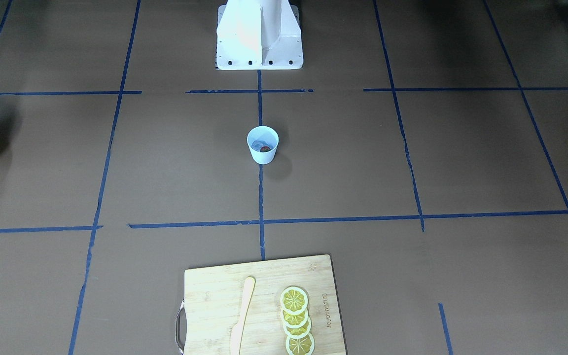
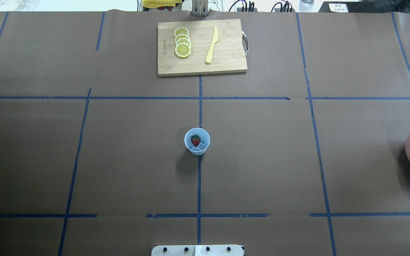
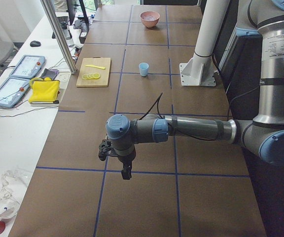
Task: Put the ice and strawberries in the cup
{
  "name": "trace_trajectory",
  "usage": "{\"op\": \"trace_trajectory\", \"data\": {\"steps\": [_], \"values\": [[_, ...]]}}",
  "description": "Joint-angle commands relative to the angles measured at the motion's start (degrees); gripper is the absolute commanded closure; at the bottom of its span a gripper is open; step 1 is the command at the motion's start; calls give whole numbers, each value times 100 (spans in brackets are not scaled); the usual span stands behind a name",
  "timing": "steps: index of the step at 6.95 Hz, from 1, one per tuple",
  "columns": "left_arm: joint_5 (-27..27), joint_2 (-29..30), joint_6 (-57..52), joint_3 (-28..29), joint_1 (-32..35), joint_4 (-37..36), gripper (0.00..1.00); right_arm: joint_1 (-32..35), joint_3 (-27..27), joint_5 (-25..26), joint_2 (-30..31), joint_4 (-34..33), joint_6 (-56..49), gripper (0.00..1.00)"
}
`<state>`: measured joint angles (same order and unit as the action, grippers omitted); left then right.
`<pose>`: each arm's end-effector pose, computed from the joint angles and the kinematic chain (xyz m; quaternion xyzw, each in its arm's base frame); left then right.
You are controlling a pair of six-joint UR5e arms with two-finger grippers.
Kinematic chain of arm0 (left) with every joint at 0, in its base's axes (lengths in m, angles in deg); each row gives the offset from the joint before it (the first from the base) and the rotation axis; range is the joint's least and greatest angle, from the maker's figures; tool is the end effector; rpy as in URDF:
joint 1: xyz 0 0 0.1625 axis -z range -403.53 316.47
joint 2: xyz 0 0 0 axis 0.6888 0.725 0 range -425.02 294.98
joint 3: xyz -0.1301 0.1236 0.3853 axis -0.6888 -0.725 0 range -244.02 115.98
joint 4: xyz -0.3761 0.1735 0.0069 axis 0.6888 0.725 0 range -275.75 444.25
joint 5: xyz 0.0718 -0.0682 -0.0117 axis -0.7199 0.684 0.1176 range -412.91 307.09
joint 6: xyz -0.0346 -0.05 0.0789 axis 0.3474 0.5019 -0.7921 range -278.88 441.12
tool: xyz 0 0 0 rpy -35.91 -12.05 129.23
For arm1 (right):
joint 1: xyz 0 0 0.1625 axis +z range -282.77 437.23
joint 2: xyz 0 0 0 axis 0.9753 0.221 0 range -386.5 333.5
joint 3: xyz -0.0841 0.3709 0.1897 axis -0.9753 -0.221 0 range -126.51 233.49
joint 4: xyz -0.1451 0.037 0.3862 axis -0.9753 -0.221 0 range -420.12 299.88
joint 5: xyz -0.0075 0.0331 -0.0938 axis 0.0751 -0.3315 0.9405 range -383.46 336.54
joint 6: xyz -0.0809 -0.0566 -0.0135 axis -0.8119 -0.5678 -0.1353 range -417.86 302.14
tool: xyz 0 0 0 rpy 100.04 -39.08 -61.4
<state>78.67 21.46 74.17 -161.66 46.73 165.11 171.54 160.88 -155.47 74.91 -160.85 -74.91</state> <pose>-0.0693 -0.4577 0.6415 -0.0185 0.3564 0.0389 0.9333 0.0965 -0.3930 0.6203 0.0284 -0.3591 -0.0888 0.9286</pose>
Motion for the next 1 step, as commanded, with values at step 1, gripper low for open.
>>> {"op": "trace_trajectory", "data": {"steps": [1], "values": [[0,0,0,-9,0,0,0,-9,1,0,1,0,0,1]]}}
